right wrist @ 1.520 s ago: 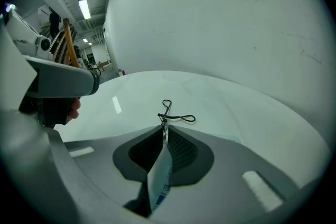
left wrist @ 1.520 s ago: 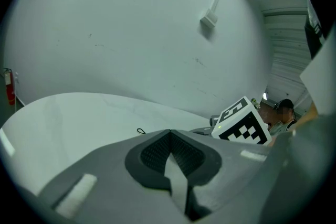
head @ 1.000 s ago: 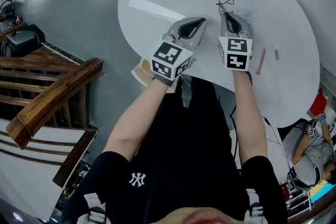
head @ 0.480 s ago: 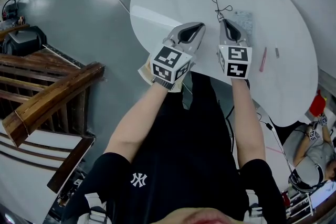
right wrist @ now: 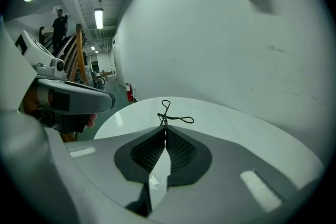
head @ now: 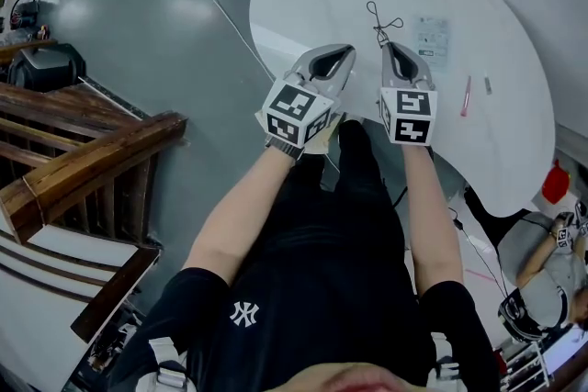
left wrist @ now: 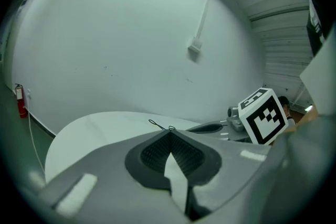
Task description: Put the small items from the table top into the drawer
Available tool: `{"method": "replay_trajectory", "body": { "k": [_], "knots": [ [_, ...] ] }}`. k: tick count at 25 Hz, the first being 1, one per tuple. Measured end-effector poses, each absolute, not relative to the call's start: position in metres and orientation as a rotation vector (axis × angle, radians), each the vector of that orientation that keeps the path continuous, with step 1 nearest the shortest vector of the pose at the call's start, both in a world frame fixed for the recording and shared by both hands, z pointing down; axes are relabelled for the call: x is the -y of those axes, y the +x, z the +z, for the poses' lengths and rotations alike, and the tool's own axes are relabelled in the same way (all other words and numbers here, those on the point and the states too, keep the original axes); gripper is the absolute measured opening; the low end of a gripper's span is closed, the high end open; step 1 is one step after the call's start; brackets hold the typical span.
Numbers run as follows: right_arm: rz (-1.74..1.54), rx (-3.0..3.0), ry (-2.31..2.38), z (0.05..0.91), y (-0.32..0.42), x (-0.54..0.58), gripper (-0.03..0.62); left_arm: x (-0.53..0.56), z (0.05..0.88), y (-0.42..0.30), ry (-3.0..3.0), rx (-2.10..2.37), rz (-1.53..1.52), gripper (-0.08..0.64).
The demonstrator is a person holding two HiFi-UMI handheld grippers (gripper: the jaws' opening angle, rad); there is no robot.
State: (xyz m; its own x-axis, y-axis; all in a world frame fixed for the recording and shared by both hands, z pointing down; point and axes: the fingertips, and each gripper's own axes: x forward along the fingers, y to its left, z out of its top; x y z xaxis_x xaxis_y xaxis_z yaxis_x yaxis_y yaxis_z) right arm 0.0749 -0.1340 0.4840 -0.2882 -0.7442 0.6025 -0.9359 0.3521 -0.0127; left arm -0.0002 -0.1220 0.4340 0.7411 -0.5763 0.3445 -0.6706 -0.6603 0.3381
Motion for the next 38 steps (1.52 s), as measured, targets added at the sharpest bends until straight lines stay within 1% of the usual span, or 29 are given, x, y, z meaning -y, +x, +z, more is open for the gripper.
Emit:
{"method": "replay_trajectory", "body": {
  "k": [9,19,28,38],
  "knots": [
    [0.467,2.164,1.421,0.468,0.031,0.092,0.026,0.089,0.425,-0.039,2.493,1.000,0.272,0.000],
    [0.440,2.187,1.374,0.470,-0.014,0.041,0.026,0.048,0.434,-0.080,2.470,1.038,0.265,0.000],
    [0.459,2.211,1.285,0.487,-0.056,-0.002,0.026,0.021,0.451,-0.112,2.436,1.056,0.282,0.000],
    [0.494,2.217,1.162,0.527,-0.089,-0.043,0.026,0.004,0.479,-0.134,2.381,1.087,0.293,0.000]
  ]
}}
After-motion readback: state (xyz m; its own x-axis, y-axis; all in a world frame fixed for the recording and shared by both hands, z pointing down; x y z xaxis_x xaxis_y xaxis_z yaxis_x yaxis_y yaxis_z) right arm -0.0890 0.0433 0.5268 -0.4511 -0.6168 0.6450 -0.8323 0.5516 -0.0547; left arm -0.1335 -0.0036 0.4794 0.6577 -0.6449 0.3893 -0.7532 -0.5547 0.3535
